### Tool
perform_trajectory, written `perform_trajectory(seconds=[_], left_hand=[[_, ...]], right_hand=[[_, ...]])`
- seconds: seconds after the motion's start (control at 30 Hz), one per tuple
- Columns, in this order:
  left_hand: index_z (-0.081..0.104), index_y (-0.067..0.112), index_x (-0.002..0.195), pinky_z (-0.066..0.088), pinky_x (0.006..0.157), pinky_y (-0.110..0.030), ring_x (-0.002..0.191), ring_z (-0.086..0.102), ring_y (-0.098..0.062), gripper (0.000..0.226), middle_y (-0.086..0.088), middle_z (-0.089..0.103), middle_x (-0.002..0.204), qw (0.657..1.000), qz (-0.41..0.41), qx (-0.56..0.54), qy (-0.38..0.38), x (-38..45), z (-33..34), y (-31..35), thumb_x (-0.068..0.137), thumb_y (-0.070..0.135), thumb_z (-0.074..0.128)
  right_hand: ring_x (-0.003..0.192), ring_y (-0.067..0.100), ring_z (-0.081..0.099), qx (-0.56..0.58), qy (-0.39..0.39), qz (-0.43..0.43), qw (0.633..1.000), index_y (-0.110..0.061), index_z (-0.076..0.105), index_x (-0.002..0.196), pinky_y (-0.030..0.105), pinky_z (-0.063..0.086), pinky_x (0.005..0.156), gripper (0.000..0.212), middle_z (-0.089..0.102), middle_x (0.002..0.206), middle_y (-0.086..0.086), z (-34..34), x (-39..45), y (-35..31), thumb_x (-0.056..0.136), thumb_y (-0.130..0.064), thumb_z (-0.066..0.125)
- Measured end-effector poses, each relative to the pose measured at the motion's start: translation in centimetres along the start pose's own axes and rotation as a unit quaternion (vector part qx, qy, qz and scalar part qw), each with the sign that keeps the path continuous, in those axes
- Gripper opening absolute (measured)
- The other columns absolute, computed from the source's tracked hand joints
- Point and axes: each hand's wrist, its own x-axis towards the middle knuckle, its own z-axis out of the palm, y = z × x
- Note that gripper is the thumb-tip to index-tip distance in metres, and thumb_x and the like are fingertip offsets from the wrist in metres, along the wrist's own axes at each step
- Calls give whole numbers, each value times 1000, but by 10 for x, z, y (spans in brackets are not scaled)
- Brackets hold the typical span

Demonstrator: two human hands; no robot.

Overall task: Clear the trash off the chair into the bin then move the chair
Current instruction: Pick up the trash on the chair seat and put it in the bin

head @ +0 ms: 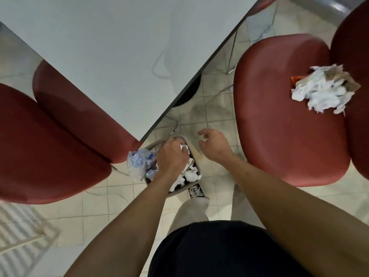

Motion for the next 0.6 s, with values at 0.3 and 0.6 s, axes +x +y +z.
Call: perform_trajectory(seconds=[0.3,0.6], left_hand=[[68,15,91,43,70,-31,89,59,-27,14,-5,62,98,998,48,33,-17,24,25,113,89,20,55],[67,25,105,49,82,-33,91,62,-21,20,3,58,109,991,116,21,-59,63,89,255,89,27,57]], right_hand=[[115,24,57,28,18,42,999,-21,58,127,31,45,98,39,61,124,6,-103,6,82,89,-17,57],[112,21,60,58,86,97,990,-17,60,126,27,44,96,39,63,126,4,-233,36,185,87,-13,58]])
